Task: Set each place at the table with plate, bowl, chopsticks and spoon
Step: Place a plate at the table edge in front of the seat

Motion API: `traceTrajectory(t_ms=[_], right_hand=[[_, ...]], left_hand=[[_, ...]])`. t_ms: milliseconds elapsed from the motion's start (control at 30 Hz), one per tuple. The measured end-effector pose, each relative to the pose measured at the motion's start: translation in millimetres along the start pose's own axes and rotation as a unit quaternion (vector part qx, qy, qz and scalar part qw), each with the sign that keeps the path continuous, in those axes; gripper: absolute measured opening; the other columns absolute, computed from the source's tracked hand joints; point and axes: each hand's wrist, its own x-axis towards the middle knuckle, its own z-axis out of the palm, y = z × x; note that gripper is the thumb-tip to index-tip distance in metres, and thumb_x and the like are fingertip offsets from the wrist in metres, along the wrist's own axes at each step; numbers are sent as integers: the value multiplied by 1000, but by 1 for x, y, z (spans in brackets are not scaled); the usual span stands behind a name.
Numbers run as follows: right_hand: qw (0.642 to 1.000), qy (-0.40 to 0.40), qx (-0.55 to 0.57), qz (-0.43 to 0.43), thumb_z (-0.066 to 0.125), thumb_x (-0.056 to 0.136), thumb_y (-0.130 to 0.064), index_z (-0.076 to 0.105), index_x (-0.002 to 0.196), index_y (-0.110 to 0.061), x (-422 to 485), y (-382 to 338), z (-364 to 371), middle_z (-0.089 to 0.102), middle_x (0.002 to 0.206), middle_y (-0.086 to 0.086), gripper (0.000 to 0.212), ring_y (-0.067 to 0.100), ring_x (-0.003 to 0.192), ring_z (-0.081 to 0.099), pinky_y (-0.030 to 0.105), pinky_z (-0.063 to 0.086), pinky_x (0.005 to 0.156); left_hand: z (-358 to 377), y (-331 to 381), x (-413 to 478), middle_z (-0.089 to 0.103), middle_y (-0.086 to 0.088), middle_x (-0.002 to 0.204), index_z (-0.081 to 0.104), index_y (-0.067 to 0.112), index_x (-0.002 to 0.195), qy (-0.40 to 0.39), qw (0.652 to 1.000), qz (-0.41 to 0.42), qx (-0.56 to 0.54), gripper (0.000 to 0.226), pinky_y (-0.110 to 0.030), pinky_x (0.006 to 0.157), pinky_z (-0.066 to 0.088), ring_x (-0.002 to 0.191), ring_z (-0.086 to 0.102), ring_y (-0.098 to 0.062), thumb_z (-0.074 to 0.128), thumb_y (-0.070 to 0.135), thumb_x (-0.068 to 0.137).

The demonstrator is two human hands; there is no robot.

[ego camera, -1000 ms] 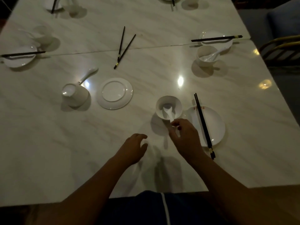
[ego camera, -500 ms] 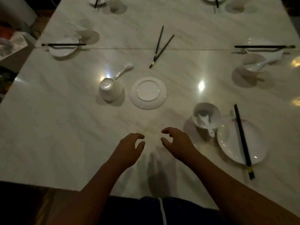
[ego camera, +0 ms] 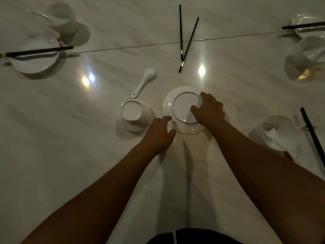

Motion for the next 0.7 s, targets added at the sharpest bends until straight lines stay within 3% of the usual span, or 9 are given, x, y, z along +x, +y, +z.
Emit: traceTrajectory(t_ms=[100, 167, 267, 333, 433, 567, 633, 700], right_hand=[[999, 24, -33, 1, 51, 88, -45, 24, 147, -19, -7, -1, 10, 28, 153, 8, 70, 38, 135, 27, 47, 30, 106], [999, 30, -44, -4, 50, 87, -48, 24, 147, -18, -12, 1, 14, 30, 152, 10, 72, 37, 135, 30, 47, 30, 106], [999, 21, -42, -2, 51, 87, -50, 25, 147, -16, -25, 6, 19, 33, 151, 13, 74, 37, 136, 31, 46, 27, 107], [999, 29, -38, -8, 54, 88, -47, 28, 146, -13, -39, 10, 18, 34, 150, 14, 73, 34, 137, 31, 43, 23, 109], [998, 52, -26, -36, 60, 88, -37, 37, 142, -9, -61, 15, 15, 43, 144, 13, 64, 30, 135, 34, 39, 22, 108], [996, 62, 58, -14, 65, 85, -32, 52, 126, -8, -87, 19, 17, 55, 127, 16, 48, 32, 120, 47, 38, 34, 100], [994, 64, 88, 5, 64, 86, -34, 53, 125, -10, -96, 20, 17, 58, 125, 15, 48, 32, 115, 53, 35, 39, 95], [995, 53, 79, -1, 61, 88, -33, 51, 129, -9, -104, 19, 16, 59, 127, 15, 48, 32, 116, 54, 33, 40, 95]], left_hand=[[4, 6, 4, 37, -14, 142, 29, 21, 144, 16, 999, -3, -50, 62, -38, 108, 31, 130, 38, -28, 56, 31, 90], [7, 8, 0, 35, -10, 146, 29, 21, 144, 37, 989, -31, -143, 64, -38, 109, 31, 133, 36, -25, 58, 33, 89], [4, 15, -3, 32, -4, 151, 27, 26, 144, 26, 930, -114, -348, 63, -38, 108, 36, 134, 37, -21, 58, 33, 90], [2, 16, -6, 30, -5, 152, 26, 28, 144, 15, 893, -160, -420, 60, -39, 106, 36, 134, 36, -22, 56, 31, 92], [1, 9, -12, 34, -6, 150, 28, 24, 143, 24, 883, -181, -433, 59, -40, 108, 36, 133, 39, -24, 55, 30, 92], [6, -7, -29, 49, -8, 138, 38, 17, 138, 46, 885, -193, -422, 56, -47, 105, 43, 123, 51, -26, 59, 28, 88], [12, -16, -38, 57, -9, 124, 48, 16, 123, 44, 889, -199, -410, 41, -48, 98, 46, 113, 56, -34, 59, 30, 85], [15, -22, -45, 57, -8, 109, 51, 21, 102, 42, 893, -202, -399, 18, -40, 85, 48, 95, 56, -28, 57, 29, 88]])
